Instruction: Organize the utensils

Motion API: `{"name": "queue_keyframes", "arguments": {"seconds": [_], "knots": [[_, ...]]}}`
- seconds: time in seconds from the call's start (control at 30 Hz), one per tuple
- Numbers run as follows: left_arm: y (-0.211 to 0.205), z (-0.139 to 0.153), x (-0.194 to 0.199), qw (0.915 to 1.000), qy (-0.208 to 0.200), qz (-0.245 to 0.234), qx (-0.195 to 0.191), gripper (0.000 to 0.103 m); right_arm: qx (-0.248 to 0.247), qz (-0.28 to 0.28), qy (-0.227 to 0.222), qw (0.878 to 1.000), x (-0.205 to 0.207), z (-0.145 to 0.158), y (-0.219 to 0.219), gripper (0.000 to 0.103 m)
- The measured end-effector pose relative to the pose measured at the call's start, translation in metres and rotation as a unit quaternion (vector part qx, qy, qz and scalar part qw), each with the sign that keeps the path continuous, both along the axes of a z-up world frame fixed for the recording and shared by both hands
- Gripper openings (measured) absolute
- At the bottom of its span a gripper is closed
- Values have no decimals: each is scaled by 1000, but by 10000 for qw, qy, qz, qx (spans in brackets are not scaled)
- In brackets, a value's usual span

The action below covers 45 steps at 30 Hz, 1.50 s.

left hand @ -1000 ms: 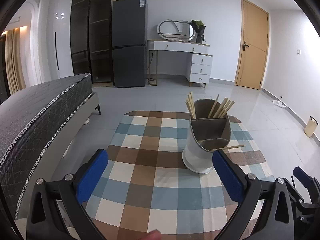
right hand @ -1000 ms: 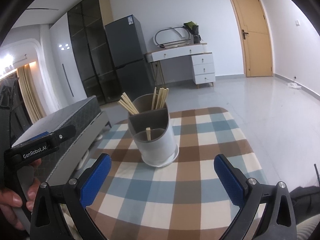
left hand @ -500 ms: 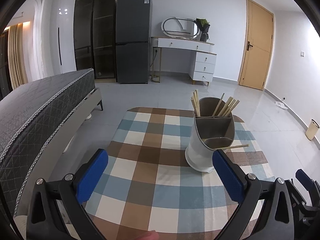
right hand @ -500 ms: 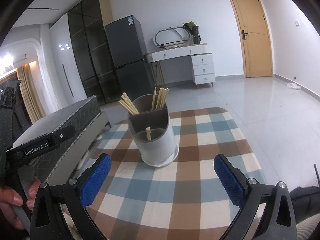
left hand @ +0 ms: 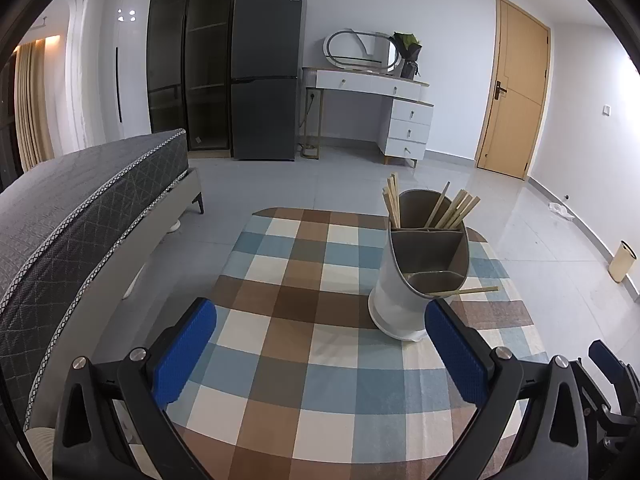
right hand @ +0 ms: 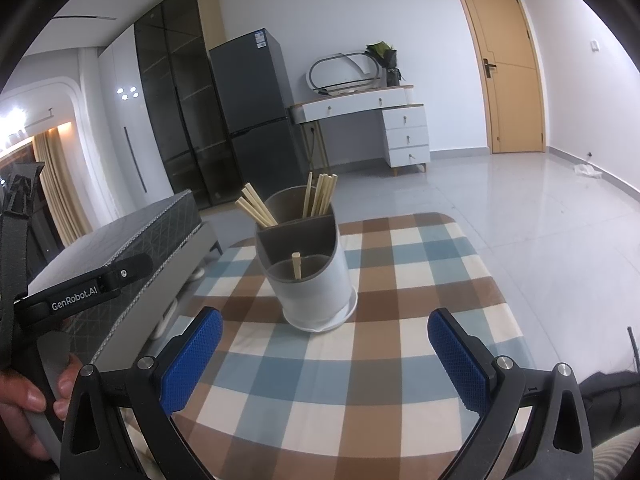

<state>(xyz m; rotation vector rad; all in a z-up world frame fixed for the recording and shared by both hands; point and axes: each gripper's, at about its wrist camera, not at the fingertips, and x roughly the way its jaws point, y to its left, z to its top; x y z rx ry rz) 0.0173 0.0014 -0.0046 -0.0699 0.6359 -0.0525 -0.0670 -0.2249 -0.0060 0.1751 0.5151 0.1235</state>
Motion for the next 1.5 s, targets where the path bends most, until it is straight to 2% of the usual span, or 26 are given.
{"name": "queue_keyframes", "arguments": {"seconds": [0.67, 0.97, 1.5], "knots": [[2, -3, 1, 9998, 142, -72, -88, 101, -58, 62, 9, 10000, 1, -1, 3, 103], [0, -4, 2, 9999, 124, -90, 18, 101, -85, 96, 14, 9999, 3, -4, 4, 103], [0, -4, 0, 9999, 95, -117, -17, 101, -80, 117, 52, 9999, 5, -5, 3, 103]]}}
